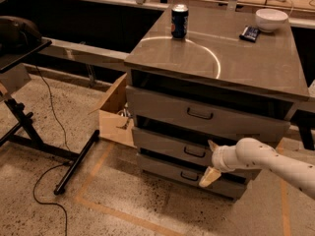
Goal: Open middle drawer
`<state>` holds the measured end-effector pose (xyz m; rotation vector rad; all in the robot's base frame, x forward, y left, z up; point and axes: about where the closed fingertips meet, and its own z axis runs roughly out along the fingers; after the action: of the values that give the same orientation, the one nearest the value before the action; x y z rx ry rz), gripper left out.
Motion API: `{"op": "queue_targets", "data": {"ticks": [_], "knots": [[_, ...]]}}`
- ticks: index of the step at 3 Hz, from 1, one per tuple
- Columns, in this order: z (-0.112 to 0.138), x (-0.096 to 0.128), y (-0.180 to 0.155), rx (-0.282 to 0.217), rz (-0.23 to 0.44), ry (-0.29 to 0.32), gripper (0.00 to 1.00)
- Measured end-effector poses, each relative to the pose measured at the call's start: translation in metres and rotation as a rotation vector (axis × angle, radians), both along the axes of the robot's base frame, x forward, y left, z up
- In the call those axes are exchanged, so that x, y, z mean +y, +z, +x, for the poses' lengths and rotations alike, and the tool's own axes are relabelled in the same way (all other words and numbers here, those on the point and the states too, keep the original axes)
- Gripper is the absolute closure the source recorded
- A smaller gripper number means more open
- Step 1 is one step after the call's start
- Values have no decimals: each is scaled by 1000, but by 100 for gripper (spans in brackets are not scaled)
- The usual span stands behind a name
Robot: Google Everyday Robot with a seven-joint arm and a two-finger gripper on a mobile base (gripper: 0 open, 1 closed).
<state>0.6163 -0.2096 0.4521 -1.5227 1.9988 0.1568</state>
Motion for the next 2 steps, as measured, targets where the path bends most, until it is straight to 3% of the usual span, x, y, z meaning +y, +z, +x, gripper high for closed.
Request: {"op": "queue_targets", "data": {"ticks": [1, 2], "knots": [[3, 5, -6, 2, -3, 7, 0], [7, 7, -10, 1, -3, 8, 16]]}}
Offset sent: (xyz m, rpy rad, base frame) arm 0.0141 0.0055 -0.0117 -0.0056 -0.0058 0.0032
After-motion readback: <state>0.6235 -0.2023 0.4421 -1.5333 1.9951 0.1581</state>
